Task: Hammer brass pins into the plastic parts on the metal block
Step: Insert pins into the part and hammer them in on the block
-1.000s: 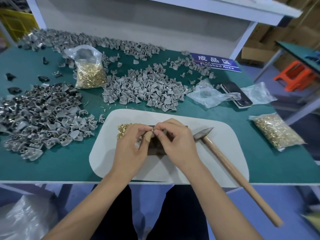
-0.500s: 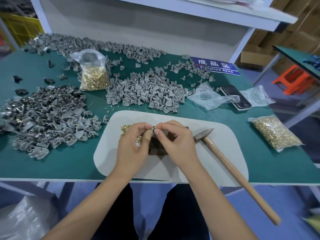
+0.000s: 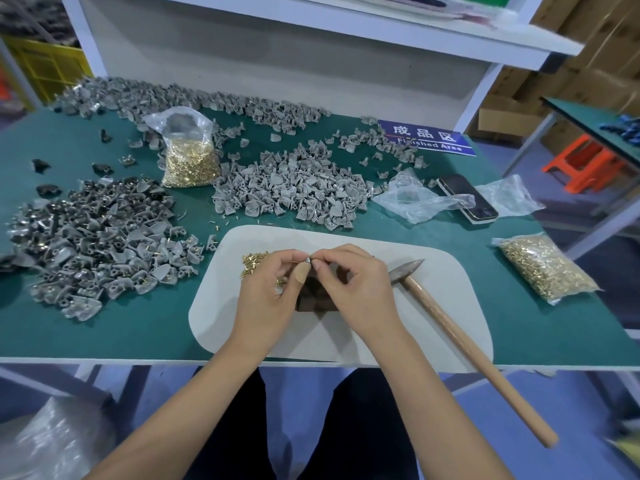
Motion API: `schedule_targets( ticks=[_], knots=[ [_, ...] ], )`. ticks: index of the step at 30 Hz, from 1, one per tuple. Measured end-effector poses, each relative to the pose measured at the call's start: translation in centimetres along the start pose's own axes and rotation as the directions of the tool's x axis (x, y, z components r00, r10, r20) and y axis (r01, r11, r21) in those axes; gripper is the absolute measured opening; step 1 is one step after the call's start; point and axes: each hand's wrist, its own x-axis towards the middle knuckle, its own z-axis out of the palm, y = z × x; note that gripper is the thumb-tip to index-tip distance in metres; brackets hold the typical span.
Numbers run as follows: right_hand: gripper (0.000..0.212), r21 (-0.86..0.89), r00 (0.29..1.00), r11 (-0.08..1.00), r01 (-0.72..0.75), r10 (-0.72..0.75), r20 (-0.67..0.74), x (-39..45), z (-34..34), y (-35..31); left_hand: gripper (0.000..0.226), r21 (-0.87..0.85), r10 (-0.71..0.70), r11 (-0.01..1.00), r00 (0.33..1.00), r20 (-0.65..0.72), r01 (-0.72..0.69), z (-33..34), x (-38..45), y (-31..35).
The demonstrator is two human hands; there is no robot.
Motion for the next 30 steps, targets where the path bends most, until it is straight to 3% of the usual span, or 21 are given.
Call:
schedule_targets(
  ticks=[11,19,23,30],
  knots=[
    [0.006,-0.267,0.995,0.963,0.030,-0.005,0.096,0.9,-2.0,-0.6,0.028,0.051,0.038,0.998,0.998,0.043,-0.040,0.1,0.1,-0.8],
    [0.011,-0.230,0.985,0.972,0.043,-0.002,0.175,1.4,-2.6,-1.0,0.030,0.067,0.061,0.996,0.996,0.071,-0.066,0.1,0.1,-0.6],
    [0.012,-0.121,0.964,0.992,0.023,0.010,0.265,1.7,-3.0,-0.8,0.030,0.066,0.065,0.995,0.995,0.076,-0.070,0.0,-0.1,-0.4],
    [0.013,0.035,0.956,0.999,-0.015,0.004,0.292,1.7,-3.0,-0.3,0.028,0.048,0.078,0.995,0.994,0.080,-0.082,-0.2,-0.3,-0.3]
  ],
)
